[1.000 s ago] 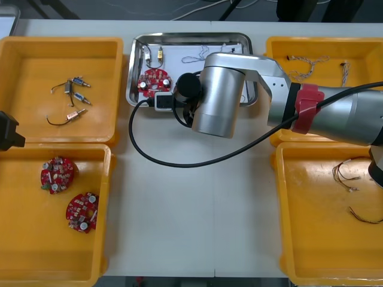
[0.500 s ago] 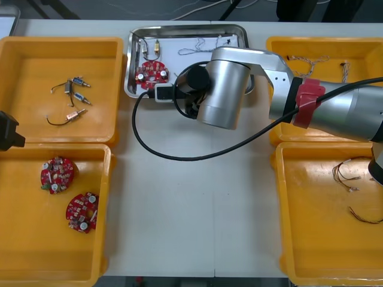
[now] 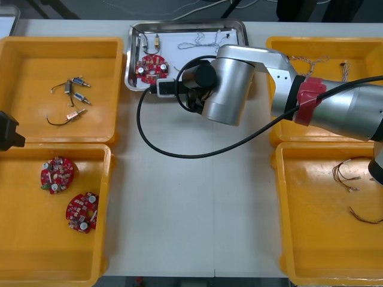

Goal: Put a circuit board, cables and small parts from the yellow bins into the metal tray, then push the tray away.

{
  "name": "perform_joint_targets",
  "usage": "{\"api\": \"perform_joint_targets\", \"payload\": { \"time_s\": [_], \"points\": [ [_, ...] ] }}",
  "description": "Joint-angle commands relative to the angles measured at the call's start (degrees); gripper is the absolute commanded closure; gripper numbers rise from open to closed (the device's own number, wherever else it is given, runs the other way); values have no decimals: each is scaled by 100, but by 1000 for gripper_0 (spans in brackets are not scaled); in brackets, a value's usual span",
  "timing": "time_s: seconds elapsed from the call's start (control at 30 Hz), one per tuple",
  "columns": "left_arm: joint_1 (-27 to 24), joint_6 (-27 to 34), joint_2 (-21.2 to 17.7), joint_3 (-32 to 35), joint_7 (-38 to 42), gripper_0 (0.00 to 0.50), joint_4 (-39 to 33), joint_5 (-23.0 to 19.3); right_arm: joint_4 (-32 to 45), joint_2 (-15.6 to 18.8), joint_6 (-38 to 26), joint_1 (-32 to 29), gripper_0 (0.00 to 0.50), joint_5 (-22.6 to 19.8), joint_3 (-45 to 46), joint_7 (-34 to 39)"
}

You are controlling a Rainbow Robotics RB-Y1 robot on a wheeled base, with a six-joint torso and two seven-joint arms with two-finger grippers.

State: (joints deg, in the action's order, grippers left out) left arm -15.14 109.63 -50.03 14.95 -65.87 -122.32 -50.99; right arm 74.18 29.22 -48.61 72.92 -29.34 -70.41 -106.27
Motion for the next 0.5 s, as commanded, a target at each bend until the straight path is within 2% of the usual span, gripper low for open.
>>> {"api": "perform_joint_targets", "payload": {
  "time_s": [0.03, 0.07, 0.1, 0.17, 0.2, 0.23, 0.5],
  "points": [
    [134, 37, -261, 192, -496, 0, -178, 19, 9, -4, 71, 337, 358, 68, 177, -140],
    [134, 37, -261, 192, -496, 0, -178, 19, 9, -4, 71, 337, 324, 68, 177, -140],
    [134, 37, -261, 192, -496, 0, -178, 19, 9, -4, 71, 328, 262, 60, 177, -140],
    [134, 37, -261, 192, -496, 0, -178, 19, 27, -4, 71, 337, 95, 60, 177, -166],
    [134, 37, -261, 192, -496, 0, -178, 19, 27, 5, 71, 337, 58, 60, 177, -166],
    [134, 37, -261, 192, -496, 0, -178, 19, 27, 5, 71, 337, 0, 60, 177, -184],
    [134, 37, -261, 192, -496, 0, -178, 19, 255, 5, -184, 328, 0, 51, 194, -201]
  ]
}}
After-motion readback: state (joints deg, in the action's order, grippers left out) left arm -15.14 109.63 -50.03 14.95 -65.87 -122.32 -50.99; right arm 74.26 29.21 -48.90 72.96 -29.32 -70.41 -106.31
